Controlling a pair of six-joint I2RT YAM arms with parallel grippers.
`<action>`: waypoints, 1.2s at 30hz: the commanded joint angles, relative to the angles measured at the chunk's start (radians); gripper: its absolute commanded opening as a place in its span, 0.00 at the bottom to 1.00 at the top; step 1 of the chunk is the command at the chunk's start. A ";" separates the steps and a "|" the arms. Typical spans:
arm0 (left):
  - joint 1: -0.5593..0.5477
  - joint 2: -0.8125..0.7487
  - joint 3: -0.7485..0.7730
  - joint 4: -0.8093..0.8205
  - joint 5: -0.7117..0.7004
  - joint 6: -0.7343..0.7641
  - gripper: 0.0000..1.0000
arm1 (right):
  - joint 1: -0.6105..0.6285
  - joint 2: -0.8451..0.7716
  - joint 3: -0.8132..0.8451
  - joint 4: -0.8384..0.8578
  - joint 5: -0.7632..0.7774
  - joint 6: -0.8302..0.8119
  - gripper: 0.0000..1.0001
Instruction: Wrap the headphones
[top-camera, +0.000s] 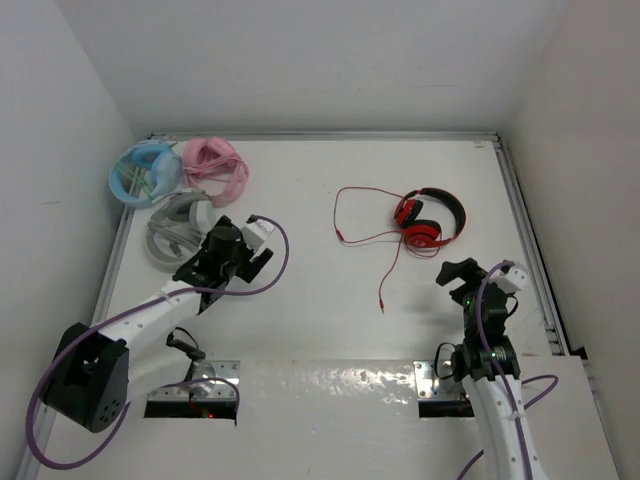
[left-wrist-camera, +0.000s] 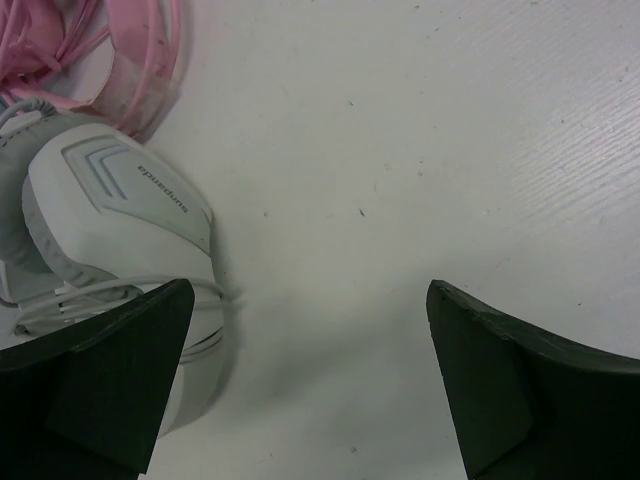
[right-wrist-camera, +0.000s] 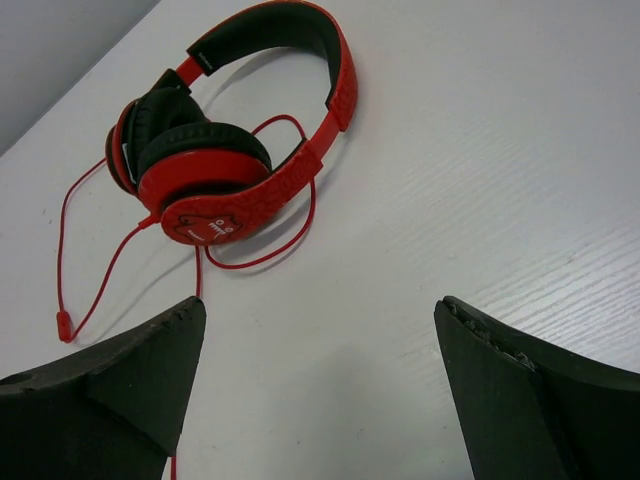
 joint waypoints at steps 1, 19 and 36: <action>0.008 -0.022 0.016 0.031 -0.008 -0.014 1.00 | -0.002 -0.010 -0.094 0.027 0.004 0.009 0.94; 0.009 -0.070 0.040 0.004 -0.024 -0.019 1.00 | -0.024 1.091 0.424 0.411 -0.031 0.216 0.99; 0.014 -0.085 0.048 -0.038 -0.002 -0.013 1.00 | -0.024 1.410 0.528 0.513 0.262 0.404 0.91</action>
